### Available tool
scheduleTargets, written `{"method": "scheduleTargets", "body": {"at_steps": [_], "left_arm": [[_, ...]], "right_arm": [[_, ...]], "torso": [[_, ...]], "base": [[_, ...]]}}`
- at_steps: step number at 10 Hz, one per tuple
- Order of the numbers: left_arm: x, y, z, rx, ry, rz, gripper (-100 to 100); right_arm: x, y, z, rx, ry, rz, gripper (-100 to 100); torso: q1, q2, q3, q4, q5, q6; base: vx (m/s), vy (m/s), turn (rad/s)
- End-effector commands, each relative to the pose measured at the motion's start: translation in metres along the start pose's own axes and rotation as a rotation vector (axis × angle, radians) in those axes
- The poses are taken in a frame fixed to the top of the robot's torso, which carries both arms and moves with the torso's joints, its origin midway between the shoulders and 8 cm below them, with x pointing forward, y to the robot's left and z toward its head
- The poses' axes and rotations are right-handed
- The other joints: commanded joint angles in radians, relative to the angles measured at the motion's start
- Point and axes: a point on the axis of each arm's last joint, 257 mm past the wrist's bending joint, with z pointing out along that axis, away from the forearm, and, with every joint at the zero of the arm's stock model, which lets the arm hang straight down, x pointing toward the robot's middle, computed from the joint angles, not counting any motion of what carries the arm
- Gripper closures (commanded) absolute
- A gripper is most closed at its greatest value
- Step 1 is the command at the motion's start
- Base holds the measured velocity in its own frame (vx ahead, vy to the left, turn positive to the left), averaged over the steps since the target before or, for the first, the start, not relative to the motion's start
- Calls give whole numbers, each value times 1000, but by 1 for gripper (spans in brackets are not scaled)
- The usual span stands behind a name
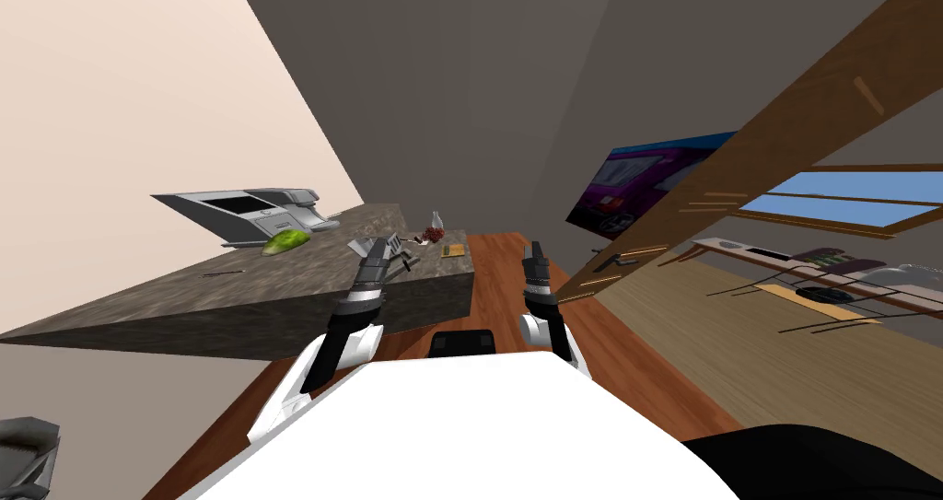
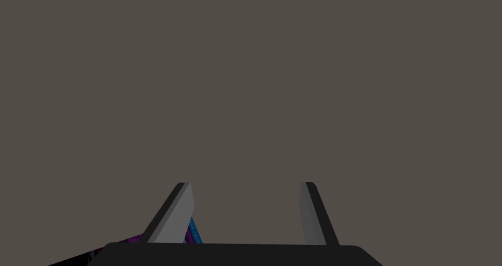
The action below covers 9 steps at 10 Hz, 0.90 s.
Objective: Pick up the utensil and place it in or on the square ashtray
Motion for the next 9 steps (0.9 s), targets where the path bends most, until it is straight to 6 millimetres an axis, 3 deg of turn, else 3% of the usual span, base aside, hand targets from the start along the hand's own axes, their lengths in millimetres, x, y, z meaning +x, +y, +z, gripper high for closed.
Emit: {"method": "scheduleTargets", "body": {"at_steps": [1,9], "left_arm": [[8,21,-8,-50,42,72,-100],[29,124,-58,-275,243,396,-100]], "right_arm": [[0,0,0,0,0,0,0],[0,0,0,0,0,0,0]], "torso": [[0,0,0,0,0,0],[-1,-1,0,0,0,0]], "base": [[-3,50,-62],[0,38,-54]]}}
